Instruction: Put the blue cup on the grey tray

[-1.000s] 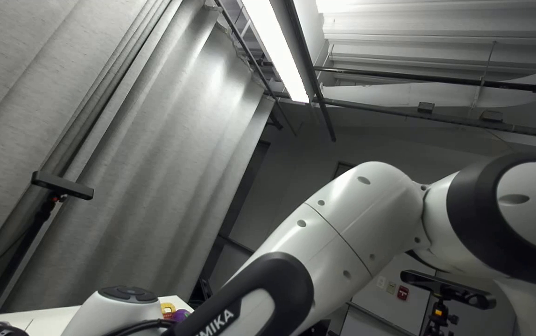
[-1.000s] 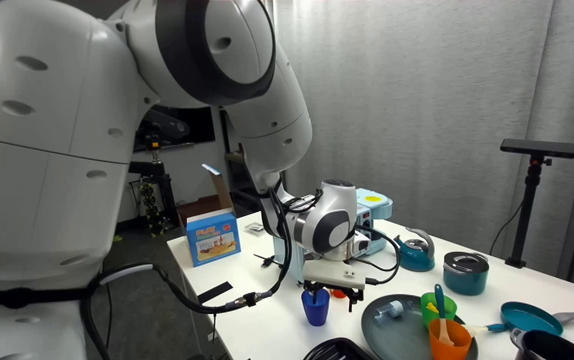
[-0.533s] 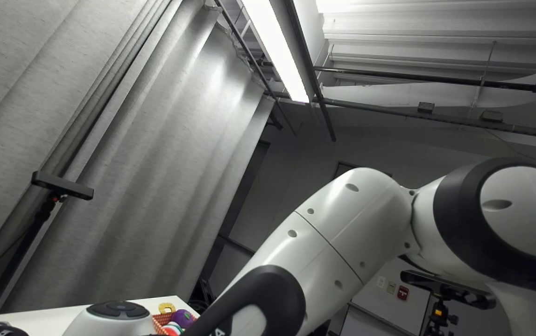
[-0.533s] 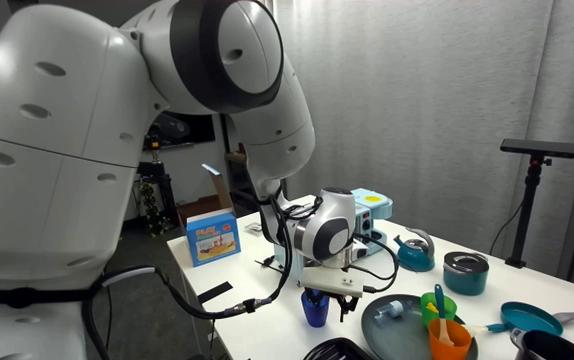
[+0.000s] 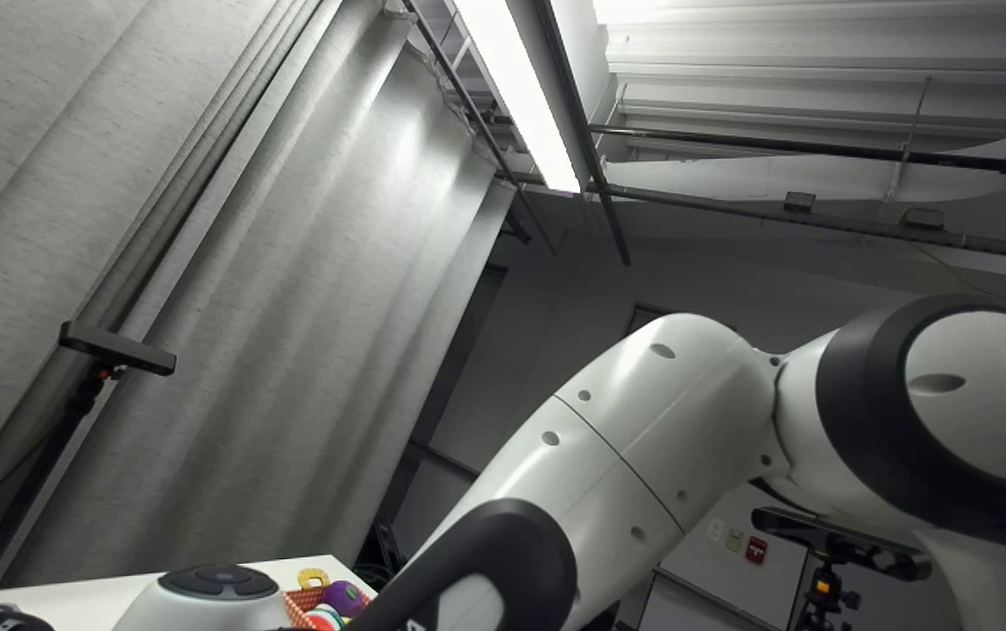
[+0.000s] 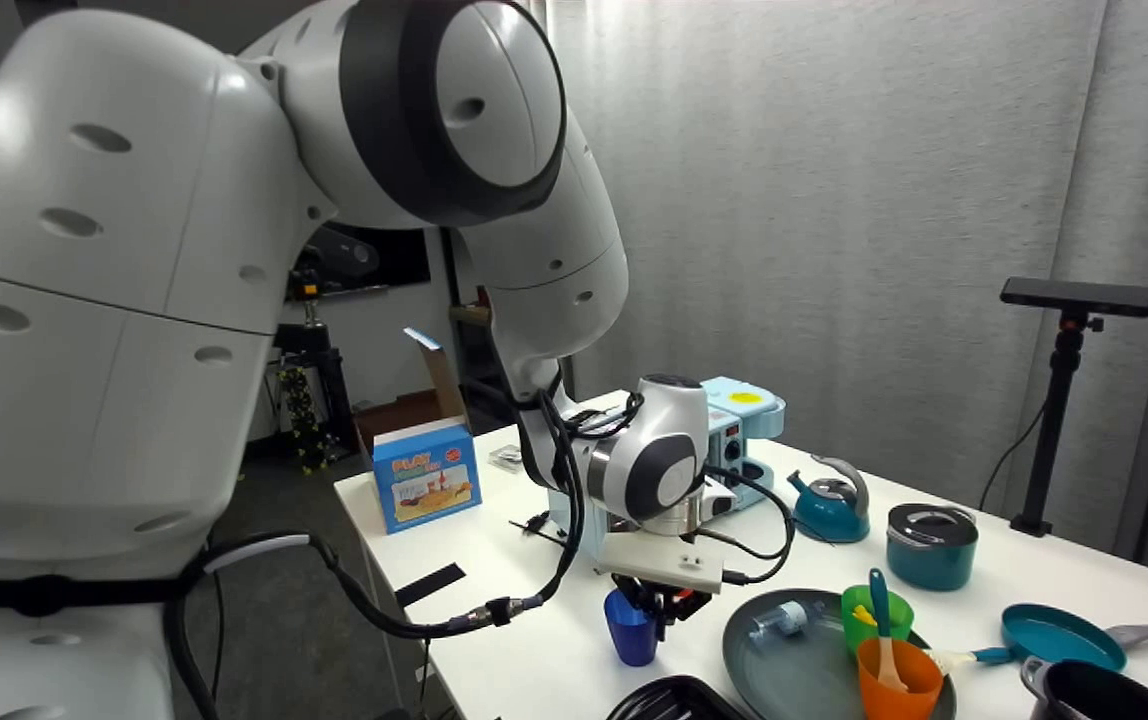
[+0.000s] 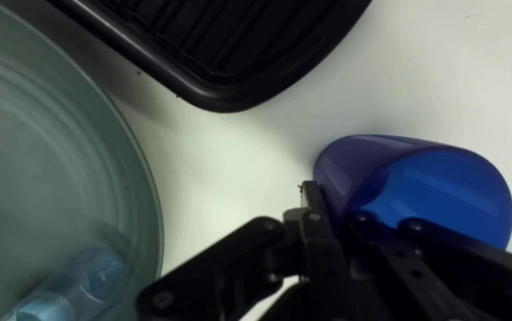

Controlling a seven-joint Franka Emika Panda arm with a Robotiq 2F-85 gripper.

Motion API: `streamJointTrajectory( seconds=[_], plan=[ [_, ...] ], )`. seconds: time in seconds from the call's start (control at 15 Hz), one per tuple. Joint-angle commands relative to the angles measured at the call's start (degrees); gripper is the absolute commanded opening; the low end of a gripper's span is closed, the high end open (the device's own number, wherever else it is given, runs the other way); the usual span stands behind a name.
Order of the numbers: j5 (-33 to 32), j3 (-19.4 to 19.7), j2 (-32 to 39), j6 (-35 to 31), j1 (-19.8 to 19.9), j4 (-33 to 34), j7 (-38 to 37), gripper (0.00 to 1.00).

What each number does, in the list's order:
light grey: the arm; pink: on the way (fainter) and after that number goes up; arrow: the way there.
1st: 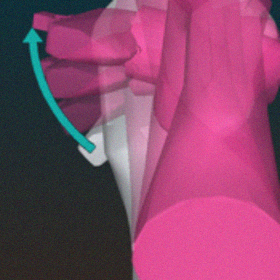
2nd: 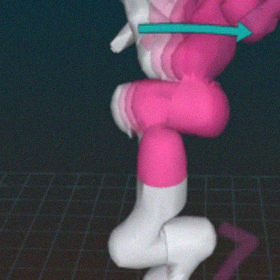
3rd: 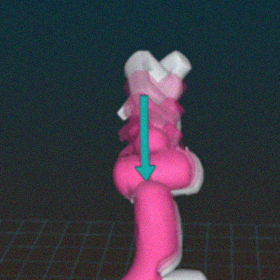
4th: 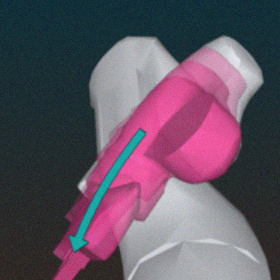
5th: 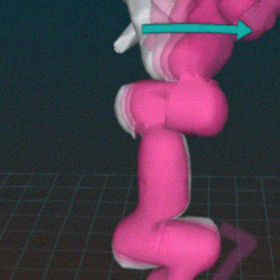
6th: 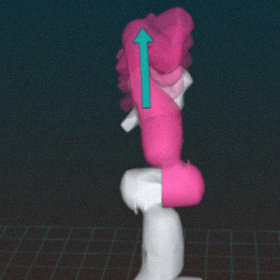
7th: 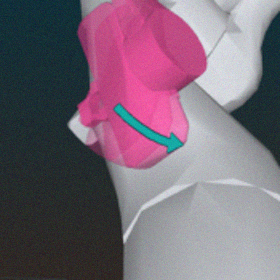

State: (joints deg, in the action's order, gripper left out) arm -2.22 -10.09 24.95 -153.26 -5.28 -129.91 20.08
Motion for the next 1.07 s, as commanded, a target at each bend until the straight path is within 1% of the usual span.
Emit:
streamJointTrajectory(
  seconds=[0.0, 0.2, 0.47, 0.73, 1.0],
  plan=[
    [-1.5, 0.0, -3.3, -0.9, -0.7, -2.4, -2.7, 0.01],
    [-1.4, 0.1, -6.1, 0.1, -1.1, -3.6, -4.1, 0.01],
    [0.3, -0.4, -9.7, 0.5, -0.1, -3.9, -4.6, 0.01],
    [3.6, -0.6, -12.3, 0.5, 1.2, -2.5, -3.8, 0.01],
    [7.4, -0.3, -13.3, 0.5, 2.5, -0.3, -3.1, 0.01]
  ],
)
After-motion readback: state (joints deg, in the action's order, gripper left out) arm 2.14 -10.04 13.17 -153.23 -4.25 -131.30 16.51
